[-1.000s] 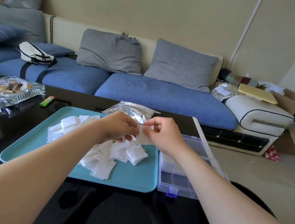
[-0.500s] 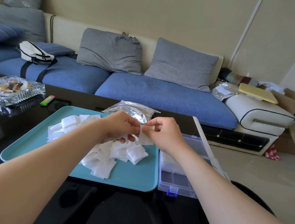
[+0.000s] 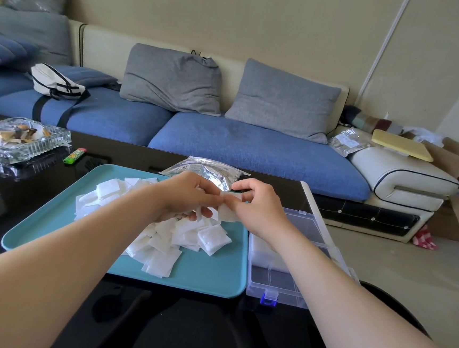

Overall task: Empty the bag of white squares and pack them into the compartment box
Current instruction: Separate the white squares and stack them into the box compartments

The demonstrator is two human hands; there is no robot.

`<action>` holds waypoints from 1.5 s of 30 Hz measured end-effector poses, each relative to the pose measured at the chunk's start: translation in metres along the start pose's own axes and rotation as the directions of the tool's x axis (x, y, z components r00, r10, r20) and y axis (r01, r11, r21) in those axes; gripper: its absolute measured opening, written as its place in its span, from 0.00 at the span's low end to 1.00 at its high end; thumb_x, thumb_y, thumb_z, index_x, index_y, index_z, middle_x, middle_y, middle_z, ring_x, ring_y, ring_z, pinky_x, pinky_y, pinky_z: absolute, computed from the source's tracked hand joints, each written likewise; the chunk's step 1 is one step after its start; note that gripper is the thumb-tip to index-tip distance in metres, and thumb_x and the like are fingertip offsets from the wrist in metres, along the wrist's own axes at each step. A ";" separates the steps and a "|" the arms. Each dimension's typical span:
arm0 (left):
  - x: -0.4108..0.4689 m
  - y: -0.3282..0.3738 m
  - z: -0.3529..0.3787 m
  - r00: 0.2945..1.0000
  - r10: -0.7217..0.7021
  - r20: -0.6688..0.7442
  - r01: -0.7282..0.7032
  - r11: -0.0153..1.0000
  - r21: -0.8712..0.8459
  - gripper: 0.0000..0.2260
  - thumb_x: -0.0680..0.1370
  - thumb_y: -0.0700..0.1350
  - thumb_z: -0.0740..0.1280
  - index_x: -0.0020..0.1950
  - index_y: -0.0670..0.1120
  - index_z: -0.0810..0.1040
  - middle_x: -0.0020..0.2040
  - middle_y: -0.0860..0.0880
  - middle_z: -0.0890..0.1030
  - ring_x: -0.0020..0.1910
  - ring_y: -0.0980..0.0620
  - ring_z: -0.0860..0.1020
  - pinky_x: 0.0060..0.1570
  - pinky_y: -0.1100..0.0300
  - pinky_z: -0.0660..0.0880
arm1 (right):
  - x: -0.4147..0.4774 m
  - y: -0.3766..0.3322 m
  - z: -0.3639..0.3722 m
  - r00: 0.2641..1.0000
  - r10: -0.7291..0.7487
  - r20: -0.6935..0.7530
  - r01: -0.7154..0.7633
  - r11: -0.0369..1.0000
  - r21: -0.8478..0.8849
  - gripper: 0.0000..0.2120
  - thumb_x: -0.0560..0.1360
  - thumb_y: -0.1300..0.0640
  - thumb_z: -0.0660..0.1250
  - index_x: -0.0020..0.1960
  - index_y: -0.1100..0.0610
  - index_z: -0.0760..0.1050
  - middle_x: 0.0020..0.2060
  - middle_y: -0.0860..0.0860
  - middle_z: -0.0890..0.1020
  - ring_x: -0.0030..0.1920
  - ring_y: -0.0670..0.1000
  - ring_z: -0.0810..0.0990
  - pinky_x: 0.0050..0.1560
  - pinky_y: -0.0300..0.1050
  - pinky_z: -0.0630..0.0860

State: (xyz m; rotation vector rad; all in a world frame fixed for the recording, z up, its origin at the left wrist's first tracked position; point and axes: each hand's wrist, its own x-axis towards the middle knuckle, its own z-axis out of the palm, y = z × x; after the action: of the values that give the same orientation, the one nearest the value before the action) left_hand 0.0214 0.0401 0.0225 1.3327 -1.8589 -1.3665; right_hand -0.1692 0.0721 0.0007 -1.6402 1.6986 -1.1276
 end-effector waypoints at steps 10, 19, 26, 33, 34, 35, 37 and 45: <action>0.003 0.001 0.000 0.994 -0.075 -0.082 0.068 0.995 -0.079 0.07 0.82 0.45 0.72 0.54 0.44 0.86 0.49 0.44 0.87 0.37 0.54 0.83 0.40 0.57 0.78 | -0.004 -0.008 0.003 0.985 -0.108 -0.137 0.103 0.994 -0.047 0.11 0.73 0.54 0.78 0.53 0.49 0.81 0.42 0.47 0.83 0.44 0.44 0.81 0.42 0.35 0.74; 0.001 0.011 0.009 0.982 -0.123 -0.142 0.079 0.958 -0.276 0.11 0.79 0.35 0.63 0.39 0.41 0.82 0.37 0.43 0.82 0.30 0.49 0.74 0.31 0.60 0.72 | -0.018 -0.023 0.020 0.803 -0.594 0.043 0.573 0.750 -0.330 0.11 0.68 0.45 0.79 0.38 0.50 0.80 0.33 0.41 0.76 0.35 0.46 0.75 0.37 0.42 0.74; 0.006 0.009 0.009 0.970 -0.174 -0.167 0.114 0.941 -0.319 0.09 0.77 0.37 0.69 0.38 0.43 0.85 0.40 0.41 0.81 0.35 0.46 0.71 0.30 0.59 0.69 | -0.014 -0.019 0.012 0.828 -0.558 0.052 0.543 0.776 -0.320 0.06 0.74 0.54 0.75 0.38 0.50 0.83 0.29 0.41 0.77 0.32 0.48 0.74 0.34 0.43 0.72; 0.012 0.001 0.006 0.935 -0.231 -0.268 0.112 0.911 -0.396 0.06 0.82 0.42 0.69 0.51 0.41 0.84 0.46 0.44 0.81 0.37 0.49 0.69 0.33 0.59 0.64 | -0.009 -0.017 -0.009 0.984 -0.160 0.073 0.160 0.987 -0.002 0.07 0.75 0.61 0.77 0.44 0.50 0.85 0.33 0.49 0.86 0.30 0.48 0.83 0.33 0.44 0.78; 0.011 0.002 0.006 0.936 -0.227 -0.268 0.114 0.919 -0.378 0.06 0.83 0.44 0.69 0.54 0.43 0.84 0.48 0.45 0.83 0.36 0.50 0.69 0.33 0.59 0.65 | -0.010 -0.018 -0.010 0.993 -0.099 0.062 0.095 0.993 0.067 0.06 0.75 0.62 0.77 0.45 0.52 0.84 0.33 0.50 0.86 0.29 0.49 0.83 0.31 0.44 0.78; 0.010 0.002 0.005 0.939 -0.219 -0.264 0.116 0.926 -0.358 0.06 0.83 0.44 0.69 0.56 0.45 0.85 0.50 0.45 0.85 0.36 0.50 0.70 0.33 0.59 0.67 | -0.011 -0.020 -0.010 0.997 -0.049 0.052 0.042 0.992 0.121 0.04 0.76 0.63 0.76 0.47 0.55 0.84 0.34 0.51 0.87 0.30 0.51 0.84 0.31 0.44 0.79; 0.010 0.001 0.004 0.945 -0.212 -0.250 0.126 0.939 -0.320 0.07 0.83 0.46 0.70 0.59 0.48 0.84 0.54 0.46 0.85 0.40 0.50 0.75 0.36 0.58 0.71 | -0.012 -0.023 -0.009 0.999 0.023 0.038 -0.030 0.983 0.182 0.03 0.77 0.62 0.75 0.50 0.58 0.85 0.36 0.53 0.88 0.32 0.53 0.86 0.31 0.44 0.80; 0.010 0.001 0.004 0.971 -0.164 -0.172 0.100 0.938 -0.333 0.08 0.81 0.45 0.72 0.59 0.47 0.85 0.54 0.46 0.87 0.52 0.49 0.86 0.50 0.55 0.82 | -0.014 -0.030 -0.008 0.985 0.171 -0.007 -0.159 0.932 0.325 0.03 0.77 0.62 0.75 0.51 0.58 0.84 0.38 0.52 0.89 0.35 0.52 0.88 0.32 0.40 0.80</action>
State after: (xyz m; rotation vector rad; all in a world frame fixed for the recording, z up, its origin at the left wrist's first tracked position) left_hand 0.0139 0.0329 0.0202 1.3828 -1.3677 -1.4714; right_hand -0.1575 0.0897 0.0271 -1.2581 1.5418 -1.2795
